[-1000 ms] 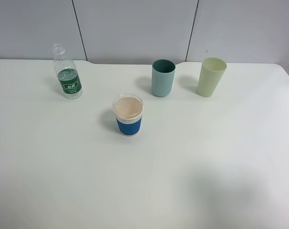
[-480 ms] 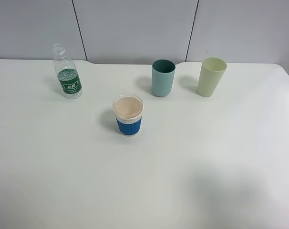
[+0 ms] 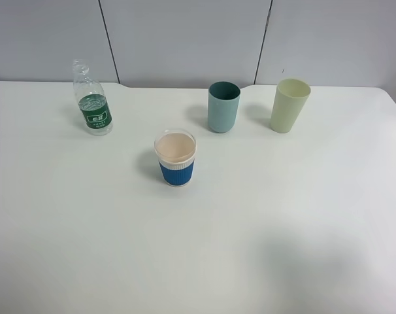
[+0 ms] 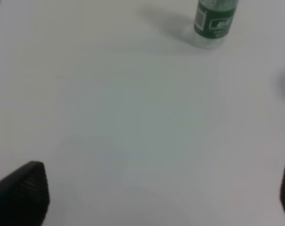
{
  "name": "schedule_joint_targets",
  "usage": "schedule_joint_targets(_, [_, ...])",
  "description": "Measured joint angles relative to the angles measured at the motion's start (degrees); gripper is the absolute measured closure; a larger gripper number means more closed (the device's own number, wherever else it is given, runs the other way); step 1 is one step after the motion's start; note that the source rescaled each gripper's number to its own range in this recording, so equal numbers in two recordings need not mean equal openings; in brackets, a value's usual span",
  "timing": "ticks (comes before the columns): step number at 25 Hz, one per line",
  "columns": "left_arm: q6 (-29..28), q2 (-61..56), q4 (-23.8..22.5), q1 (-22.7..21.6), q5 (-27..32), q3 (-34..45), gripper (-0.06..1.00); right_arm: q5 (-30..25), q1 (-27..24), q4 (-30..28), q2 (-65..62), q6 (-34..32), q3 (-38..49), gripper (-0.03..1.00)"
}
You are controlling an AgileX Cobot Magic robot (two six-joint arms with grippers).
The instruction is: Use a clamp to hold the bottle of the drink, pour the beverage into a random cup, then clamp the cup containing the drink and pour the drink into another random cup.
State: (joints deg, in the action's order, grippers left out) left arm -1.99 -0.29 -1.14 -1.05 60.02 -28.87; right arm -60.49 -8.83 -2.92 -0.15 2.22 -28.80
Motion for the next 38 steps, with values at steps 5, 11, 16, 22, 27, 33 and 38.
schedule_joint_targets(5, [0.0,0.0,0.0,0.0,0.0,0.0,-0.06,0.0,0.0,0.0,0.0,0.0,0.0,-0.03])
schedule_joint_targets(11, [0.0,0.0,0.0,0.0,0.0,0.0,-0.06,0.0,0.0,0.0,0.0,0.0,0.0,-0.03])
schedule_joint_targets(16, [0.0,0.0,0.0,0.0,0.0,0.0,-0.06,0.0,0.0,0.0,0.0,0.0,0.0,-0.03])
schedule_joint_targets(22, [0.0,0.0,0.0,0.0,0.0,0.0,-0.06,0.0,0.0,0.0,0.0,0.0,0.0,-0.03])
schedule_joint_targets(27, [0.0,0.0,0.0,0.0,0.0,0.0,-0.06,0.0,0.0,0.0,0.0,0.0,0.0,-0.03])
schedule_joint_targets(33, [0.0,0.0,0.0,0.0,0.0,0.0,-0.06,0.0,0.0,0.0,0.0,0.0,0.0,-0.03])
schedule_joint_targets(38, [0.0,0.0,0.0,0.0,0.0,0.0,-0.06,0.0,0.0,0.0,0.0,0.0,0.0,-0.03])
